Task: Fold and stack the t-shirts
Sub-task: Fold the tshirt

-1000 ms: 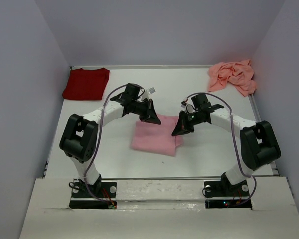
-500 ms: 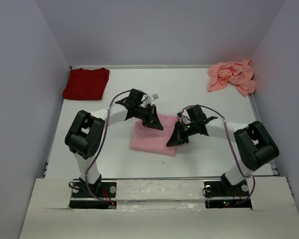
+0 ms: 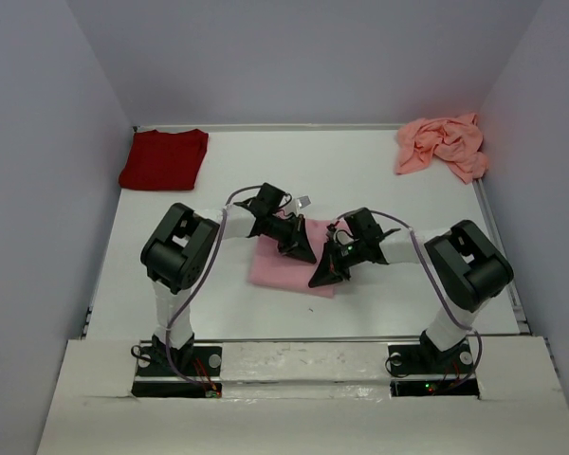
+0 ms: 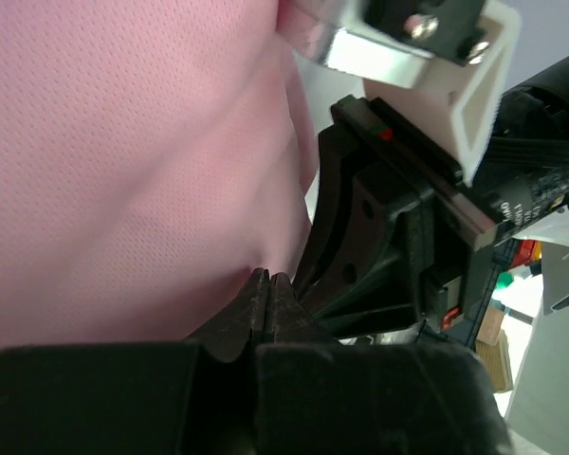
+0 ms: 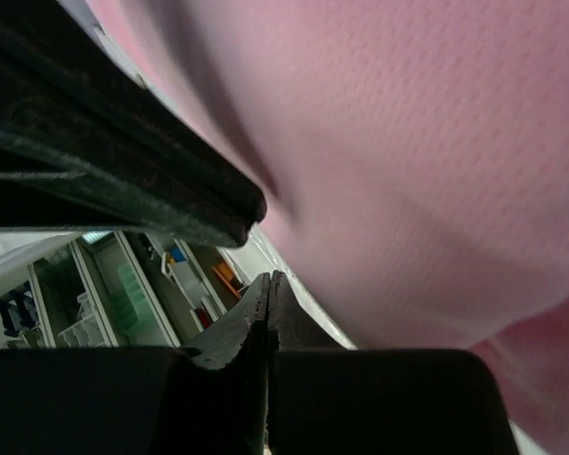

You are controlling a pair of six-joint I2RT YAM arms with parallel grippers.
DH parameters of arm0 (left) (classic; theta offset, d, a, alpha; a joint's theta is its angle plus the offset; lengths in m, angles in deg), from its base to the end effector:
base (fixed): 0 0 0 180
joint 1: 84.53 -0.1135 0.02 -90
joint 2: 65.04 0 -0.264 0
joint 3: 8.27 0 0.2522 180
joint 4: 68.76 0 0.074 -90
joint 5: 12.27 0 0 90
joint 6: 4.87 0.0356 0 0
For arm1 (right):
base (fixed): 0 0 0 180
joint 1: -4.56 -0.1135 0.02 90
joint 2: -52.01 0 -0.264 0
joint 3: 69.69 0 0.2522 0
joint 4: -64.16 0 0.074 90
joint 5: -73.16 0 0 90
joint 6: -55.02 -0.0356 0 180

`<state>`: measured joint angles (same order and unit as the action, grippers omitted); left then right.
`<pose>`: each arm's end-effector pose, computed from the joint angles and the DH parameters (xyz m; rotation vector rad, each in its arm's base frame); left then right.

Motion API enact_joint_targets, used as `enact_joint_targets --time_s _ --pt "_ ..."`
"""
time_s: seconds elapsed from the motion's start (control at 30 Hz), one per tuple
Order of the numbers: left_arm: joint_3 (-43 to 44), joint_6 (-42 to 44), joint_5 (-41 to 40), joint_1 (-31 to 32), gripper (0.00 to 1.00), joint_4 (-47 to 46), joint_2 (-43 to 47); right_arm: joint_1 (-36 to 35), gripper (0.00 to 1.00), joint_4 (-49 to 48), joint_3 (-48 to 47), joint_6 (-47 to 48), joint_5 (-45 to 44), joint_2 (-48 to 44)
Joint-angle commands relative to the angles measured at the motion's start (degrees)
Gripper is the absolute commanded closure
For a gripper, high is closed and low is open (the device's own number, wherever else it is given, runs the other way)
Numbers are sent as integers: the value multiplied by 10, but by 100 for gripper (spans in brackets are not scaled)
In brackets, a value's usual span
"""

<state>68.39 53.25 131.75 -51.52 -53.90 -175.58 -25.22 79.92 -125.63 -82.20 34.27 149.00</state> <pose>0.3068 -0.2337 0.1488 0.5164 2.5547 -1.6181 0.2423 0.1706 0.1293 -0.0282 -2.6503 -1.4687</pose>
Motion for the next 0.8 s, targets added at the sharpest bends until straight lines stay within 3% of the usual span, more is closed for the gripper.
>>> enact_joint_targets --time_s 0.0,0.13,0.27,0.47,0.77 --pt "-1 -7 23 6 100 -27 -5 -9 100 -47 10 -6 20 33" --pt "6 -8 24 7 100 -31 -19 -14 100 -20 -1 18 14 89" --pt "16 -7 25 8 100 -31 -31 -14 100 104 -34 87 -27 145" --pt "21 -9 22 8 100 -31 -34 -14 100 133 -34 100 -44 165" --pt "2 -4 4 8 100 -21 -6 -14 100 215 -105 144 -109 184"
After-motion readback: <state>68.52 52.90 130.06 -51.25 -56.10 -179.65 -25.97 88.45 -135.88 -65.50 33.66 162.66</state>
